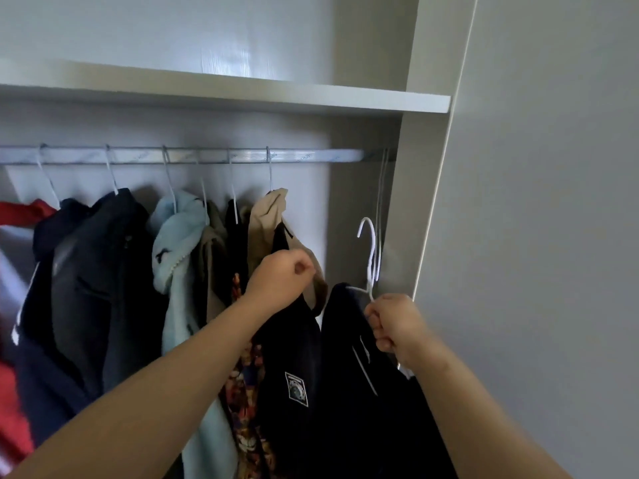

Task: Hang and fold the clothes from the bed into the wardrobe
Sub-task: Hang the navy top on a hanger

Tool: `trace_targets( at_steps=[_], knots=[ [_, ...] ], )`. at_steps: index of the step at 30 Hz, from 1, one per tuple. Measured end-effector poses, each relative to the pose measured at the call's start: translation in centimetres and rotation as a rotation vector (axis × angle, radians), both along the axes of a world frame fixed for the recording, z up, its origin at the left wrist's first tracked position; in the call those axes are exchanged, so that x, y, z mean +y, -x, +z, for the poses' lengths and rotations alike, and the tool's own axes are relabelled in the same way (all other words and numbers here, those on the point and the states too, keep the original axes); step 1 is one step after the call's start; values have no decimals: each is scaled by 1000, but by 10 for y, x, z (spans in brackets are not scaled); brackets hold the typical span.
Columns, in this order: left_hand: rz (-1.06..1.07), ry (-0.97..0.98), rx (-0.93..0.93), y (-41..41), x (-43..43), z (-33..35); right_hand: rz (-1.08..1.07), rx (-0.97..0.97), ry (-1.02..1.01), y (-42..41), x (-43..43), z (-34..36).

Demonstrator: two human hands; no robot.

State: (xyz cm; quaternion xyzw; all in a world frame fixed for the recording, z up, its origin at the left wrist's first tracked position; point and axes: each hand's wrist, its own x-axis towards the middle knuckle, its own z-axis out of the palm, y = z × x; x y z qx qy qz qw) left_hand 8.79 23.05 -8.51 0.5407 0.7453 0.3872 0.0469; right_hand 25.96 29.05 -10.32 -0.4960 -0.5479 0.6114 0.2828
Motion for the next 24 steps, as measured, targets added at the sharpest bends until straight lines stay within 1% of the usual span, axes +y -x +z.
trace_targets(
  at_steps=[9, 12, 15, 21, 24],
  knots=[
    [-17, -37, 169, 65, 61, 28, 4, 174, -29, 86, 58, 50],
    [-8, 3, 168, 80, 68, 29, 14, 198, -60, 103, 79, 69],
    [8, 82, 173, 94, 76, 29, 34, 236, -31, 121, 96, 89],
    [49, 164, 143, 108, 96, 22, 88, 189, -72, 156, 133, 110],
    [33, 191, 126, 109, 106, 13, 131, 114, -114, 166, 155, 113]
  ],
)
